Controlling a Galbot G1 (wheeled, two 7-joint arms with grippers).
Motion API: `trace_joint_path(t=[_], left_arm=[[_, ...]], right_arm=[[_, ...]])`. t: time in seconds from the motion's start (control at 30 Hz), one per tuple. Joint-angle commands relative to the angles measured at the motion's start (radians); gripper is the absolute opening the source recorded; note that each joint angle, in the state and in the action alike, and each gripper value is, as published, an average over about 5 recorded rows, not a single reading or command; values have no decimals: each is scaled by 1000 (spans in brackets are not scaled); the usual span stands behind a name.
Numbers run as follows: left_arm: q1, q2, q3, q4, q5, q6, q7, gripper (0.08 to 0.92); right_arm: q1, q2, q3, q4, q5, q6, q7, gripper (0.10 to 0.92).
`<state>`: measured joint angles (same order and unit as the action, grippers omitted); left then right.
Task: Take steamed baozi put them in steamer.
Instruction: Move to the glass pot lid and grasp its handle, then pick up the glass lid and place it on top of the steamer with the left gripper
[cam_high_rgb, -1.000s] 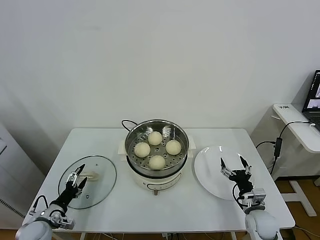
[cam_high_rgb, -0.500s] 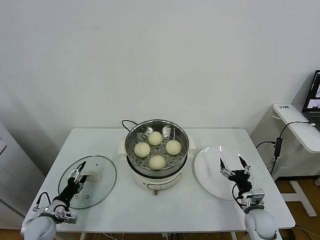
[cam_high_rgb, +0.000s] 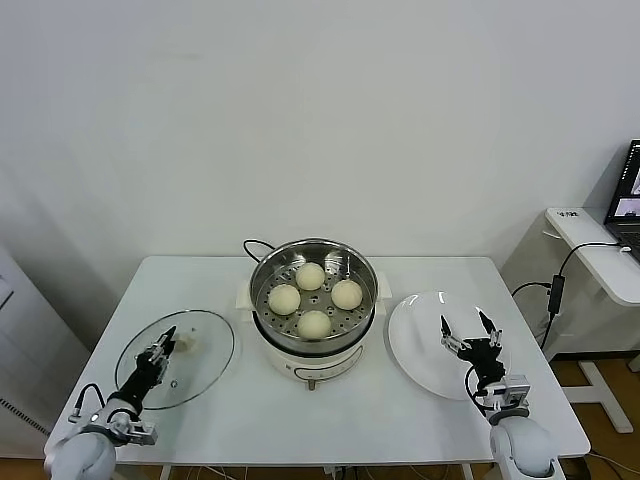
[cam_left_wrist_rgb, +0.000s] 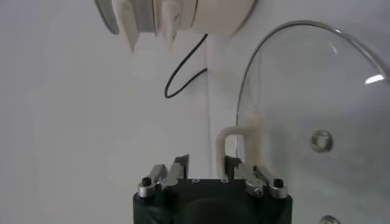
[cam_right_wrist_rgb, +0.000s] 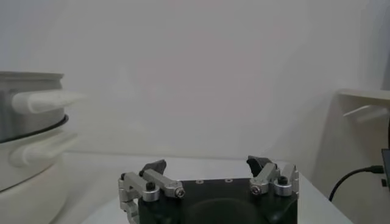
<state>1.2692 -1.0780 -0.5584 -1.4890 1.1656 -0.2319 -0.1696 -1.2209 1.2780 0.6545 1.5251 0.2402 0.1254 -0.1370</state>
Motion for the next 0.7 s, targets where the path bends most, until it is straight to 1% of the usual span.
trace_joint_path(t=[0.03,0.13,0.2,0.37,0.7], left_arm=[[1,17,-34,-79,-41,15,-17,219],[1,36,-44,-123,-73,62,-4,139],[-1,53,-46,-151,-103,96,18,111],[-15,100,-43,-228,-174,165,96,105],[-35,176,25,-454,-250,401,273,105]], right_arm=[[1,1,-1,3,-1,-1,0,823],[0,2,-1,7,-1,-1,0,823],[0,1,-2,10,0,-2,0,823],[0,-5,-3,16,1,-4,-1,823],[15,-5,-7,6,8,-7,-3,823]])
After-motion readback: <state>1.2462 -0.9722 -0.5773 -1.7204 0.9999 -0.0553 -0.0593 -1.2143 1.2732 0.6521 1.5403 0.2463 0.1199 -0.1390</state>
